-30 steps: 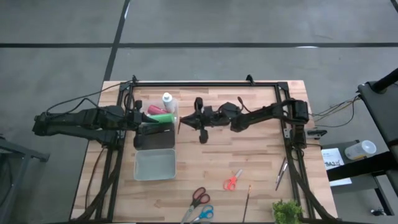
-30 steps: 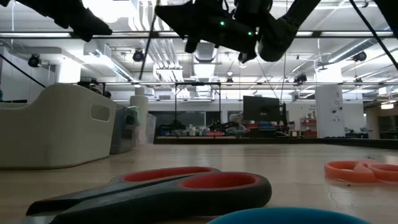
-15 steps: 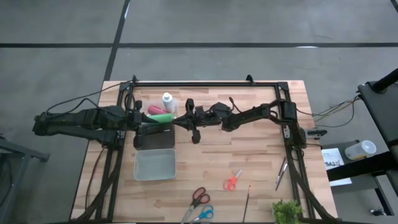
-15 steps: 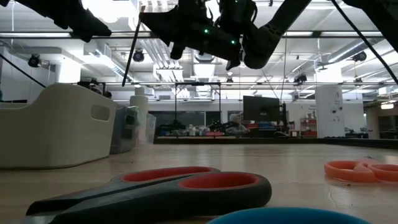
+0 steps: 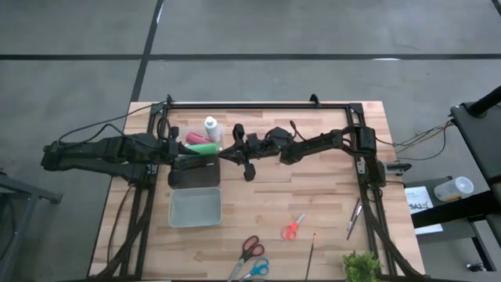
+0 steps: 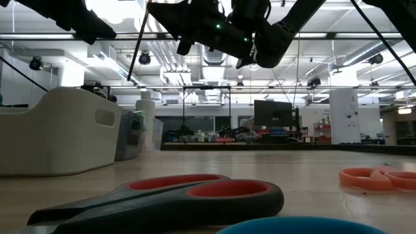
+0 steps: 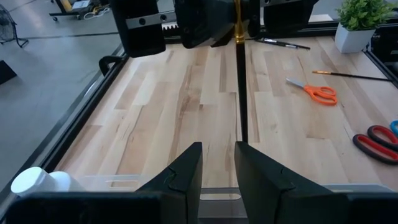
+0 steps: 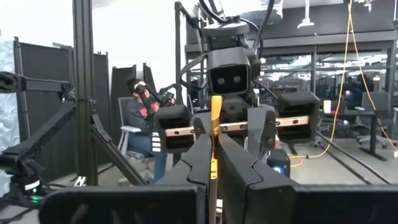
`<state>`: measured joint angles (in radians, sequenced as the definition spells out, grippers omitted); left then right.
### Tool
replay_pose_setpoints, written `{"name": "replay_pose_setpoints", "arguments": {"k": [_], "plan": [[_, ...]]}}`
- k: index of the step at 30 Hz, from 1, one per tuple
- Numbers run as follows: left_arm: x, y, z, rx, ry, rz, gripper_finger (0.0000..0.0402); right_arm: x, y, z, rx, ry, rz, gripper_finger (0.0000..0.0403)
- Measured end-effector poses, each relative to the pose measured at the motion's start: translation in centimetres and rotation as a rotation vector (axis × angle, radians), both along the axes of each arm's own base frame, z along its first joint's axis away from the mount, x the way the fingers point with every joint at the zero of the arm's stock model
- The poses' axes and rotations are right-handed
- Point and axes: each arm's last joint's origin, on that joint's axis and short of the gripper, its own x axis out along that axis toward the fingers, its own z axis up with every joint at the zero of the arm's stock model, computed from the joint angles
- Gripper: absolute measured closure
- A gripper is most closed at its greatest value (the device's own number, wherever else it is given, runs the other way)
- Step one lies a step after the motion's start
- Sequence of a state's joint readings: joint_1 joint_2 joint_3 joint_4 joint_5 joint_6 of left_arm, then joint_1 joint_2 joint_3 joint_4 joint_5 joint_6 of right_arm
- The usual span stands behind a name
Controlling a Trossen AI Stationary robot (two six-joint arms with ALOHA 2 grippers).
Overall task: Pick & Place Paint Supplies
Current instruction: Put the top orange paint brush into the black bin
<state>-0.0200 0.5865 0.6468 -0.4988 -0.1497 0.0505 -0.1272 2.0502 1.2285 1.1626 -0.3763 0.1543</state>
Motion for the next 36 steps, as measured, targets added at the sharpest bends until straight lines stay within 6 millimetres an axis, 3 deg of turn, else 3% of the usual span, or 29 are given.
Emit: {"name": "replay_pose_setpoints", "arguments": {"k": [10, 23, 36], "plan": [[0.0, 0.0, -0.1, -0.001, 0.008, 0.001, 0.0300, 0.0, 0.0, 0.0, 0.000, 0.004, 0.000, 0.0390], [1.5, 0.0, -5.3, 0.001, -0.103, 0.008, 0.0300, 0.0, 0.0, 0.0, 0.001, 0.005, -0.001, 0.0390], [1.7, 0.0, -6.6, -0.036, -0.180, 0.021, 0.0300, 0.0, 0.0, 0.0, -0.007, 0.002, -0.006, 0.0390]]}}
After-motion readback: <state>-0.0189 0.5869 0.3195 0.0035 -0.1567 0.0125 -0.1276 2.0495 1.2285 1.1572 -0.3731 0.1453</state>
